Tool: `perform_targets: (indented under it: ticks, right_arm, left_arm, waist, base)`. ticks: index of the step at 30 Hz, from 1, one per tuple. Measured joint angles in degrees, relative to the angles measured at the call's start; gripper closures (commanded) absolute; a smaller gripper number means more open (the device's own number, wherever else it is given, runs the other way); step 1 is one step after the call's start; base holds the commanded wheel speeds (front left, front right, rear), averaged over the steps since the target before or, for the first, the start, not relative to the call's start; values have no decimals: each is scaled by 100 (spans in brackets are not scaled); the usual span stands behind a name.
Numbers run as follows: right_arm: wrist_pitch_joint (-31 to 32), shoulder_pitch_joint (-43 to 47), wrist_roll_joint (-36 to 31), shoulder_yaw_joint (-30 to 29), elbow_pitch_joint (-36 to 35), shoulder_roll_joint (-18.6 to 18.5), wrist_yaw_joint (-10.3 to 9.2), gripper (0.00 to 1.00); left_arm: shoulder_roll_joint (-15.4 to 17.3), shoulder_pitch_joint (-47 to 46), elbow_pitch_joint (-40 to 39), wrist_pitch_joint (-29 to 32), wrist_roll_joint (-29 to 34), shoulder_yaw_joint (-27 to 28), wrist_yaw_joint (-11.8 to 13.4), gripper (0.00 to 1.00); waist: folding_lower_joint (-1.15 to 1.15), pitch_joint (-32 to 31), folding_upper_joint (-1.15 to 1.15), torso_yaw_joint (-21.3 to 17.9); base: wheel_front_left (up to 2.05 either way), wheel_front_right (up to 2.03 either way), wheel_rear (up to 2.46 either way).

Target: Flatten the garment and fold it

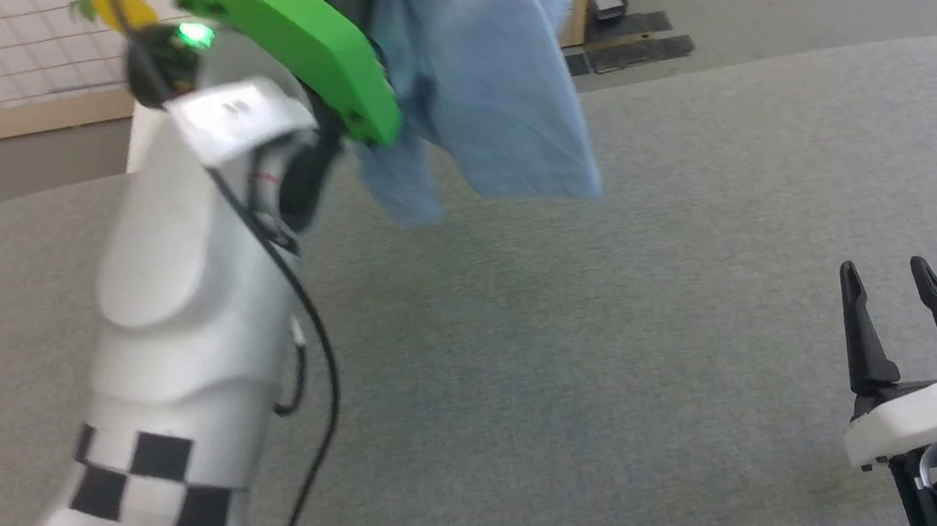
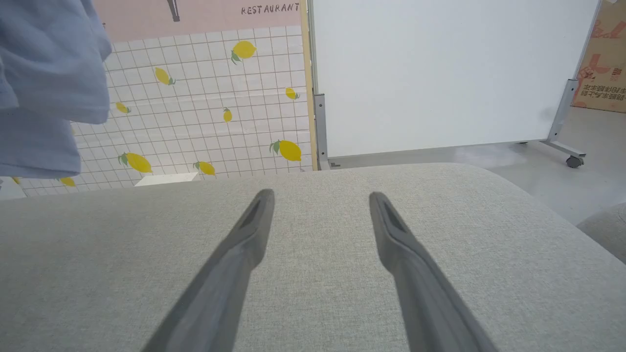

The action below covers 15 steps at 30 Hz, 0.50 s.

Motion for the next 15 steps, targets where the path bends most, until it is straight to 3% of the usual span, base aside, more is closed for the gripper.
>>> perform_targets:
  ticks: [7, 15]
  right_arm:
    - [0, 11, -9, -67, -29, 1, 0, 0]
    - [-1, 9, 14, 10, -40, 2, 0, 0]
  left_arm:
    - [-188, 589, 378, 250, -154, -871, -1, 100]
    - [-266, 1385, 1316, 1211, -355, -1905, -18, 100]
  waist:
    - [0, 124, 0, -241]
    - [0, 318, 0, -259]
  base:
    - [0, 0, 0]
    - [0, 0, 0]
